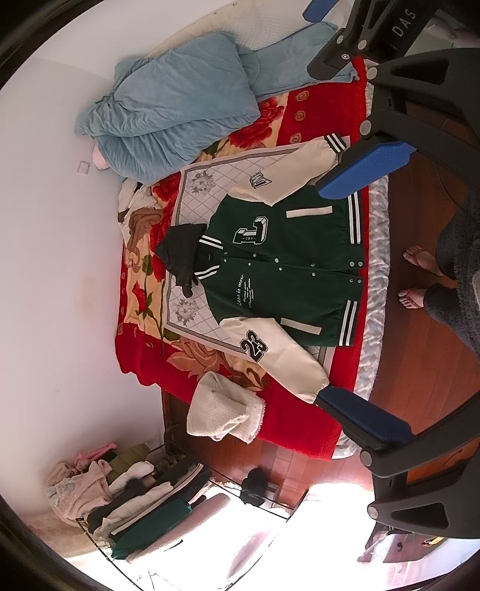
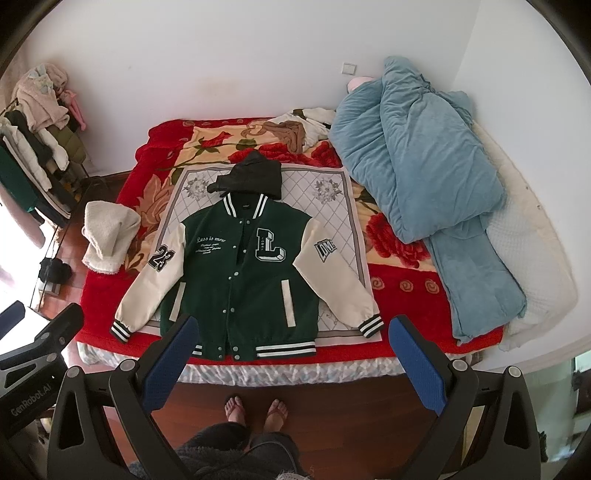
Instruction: Fold large clothes
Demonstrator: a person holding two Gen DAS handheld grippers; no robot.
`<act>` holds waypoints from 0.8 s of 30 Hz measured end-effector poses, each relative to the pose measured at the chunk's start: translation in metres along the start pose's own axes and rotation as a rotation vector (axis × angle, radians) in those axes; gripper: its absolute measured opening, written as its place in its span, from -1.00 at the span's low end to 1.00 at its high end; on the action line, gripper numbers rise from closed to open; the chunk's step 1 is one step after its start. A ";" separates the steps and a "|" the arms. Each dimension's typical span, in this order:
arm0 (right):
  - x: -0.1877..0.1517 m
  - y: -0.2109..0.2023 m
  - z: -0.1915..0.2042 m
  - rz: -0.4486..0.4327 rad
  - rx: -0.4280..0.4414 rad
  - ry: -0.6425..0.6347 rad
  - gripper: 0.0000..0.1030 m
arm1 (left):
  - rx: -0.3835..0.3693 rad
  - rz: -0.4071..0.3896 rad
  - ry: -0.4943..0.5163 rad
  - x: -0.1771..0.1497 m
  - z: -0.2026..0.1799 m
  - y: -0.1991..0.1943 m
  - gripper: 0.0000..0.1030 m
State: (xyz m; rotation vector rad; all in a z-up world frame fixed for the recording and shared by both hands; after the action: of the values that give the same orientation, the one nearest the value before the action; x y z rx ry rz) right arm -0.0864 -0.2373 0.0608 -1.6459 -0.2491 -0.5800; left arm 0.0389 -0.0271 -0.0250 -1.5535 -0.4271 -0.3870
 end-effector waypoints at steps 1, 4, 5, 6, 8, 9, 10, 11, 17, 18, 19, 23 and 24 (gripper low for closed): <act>0.001 -0.001 0.000 0.000 -0.001 -0.001 1.00 | 0.001 -0.001 -0.001 0.000 0.000 0.000 1.00; 0.001 -0.001 0.000 0.001 0.000 0.000 1.00 | -0.001 -0.001 0.001 0.002 -0.003 0.000 1.00; 0.002 -0.001 0.000 0.000 -0.001 0.000 1.00 | -0.002 -0.001 0.000 0.001 -0.001 0.000 1.00; 0.000 0.000 0.000 0.000 0.000 0.001 1.00 | -0.001 -0.001 -0.001 0.000 0.000 0.000 1.00; 0.002 -0.002 0.000 0.000 0.000 0.002 1.00 | -0.003 0.000 -0.001 0.001 -0.003 0.000 1.00; 0.000 0.000 0.000 0.000 -0.001 0.002 1.00 | -0.001 -0.002 -0.001 -0.001 0.000 0.000 1.00; 0.000 0.000 0.000 0.001 0.000 0.003 1.00 | -0.001 -0.001 0.001 0.001 -0.003 0.000 1.00; 0.001 -0.001 0.000 0.002 0.001 0.002 1.00 | -0.002 0.000 0.000 0.000 -0.001 0.000 1.00; 0.001 -0.001 -0.001 -0.002 -0.002 0.001 1.00 | -0.004 -0.002 0.001 0.001 -0.006 -0.001 1.00; 0.002 -0.001 0.000 -0.001 -0.001 0.001 1.00 | -0.003 -0.003 0.002 0.002 -0.008 -0.001 1.00; 0.002 -0.001 -0.001 0.000 0.000 0.001 1.00 | -0.002 -0.002 0.002 0.002 -0.008 -0.001 1.00; 0.001 -0.001 0.000 0.000 0.000 0.001 1.00 | -0.002 -0.001 -0.002 0.003 -0.008 -0.001 1.00; 0.000 0.001 0.000 -0.001 -0.001 0.000 1.00 | -0.003 -0.001 -0.002 0.001 -0.005 -0.001 1.00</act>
State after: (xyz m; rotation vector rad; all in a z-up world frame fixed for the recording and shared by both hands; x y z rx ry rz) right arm -0.0864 -0.2376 0.0603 -1.6468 -0.2492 -0.5813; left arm 0.0392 -0.0324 -0.0236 -1.5567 -0.4286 -0.3874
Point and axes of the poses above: each gripper's, at about its wrist camera, not at the fingertips, and y roughly the way its jaws point, z to its left, x to its top, the point moved 5 cm from there along y, roughly the way its jaws point, and after that the axes turned 4 degrees about -y, right-handed, at the moved point
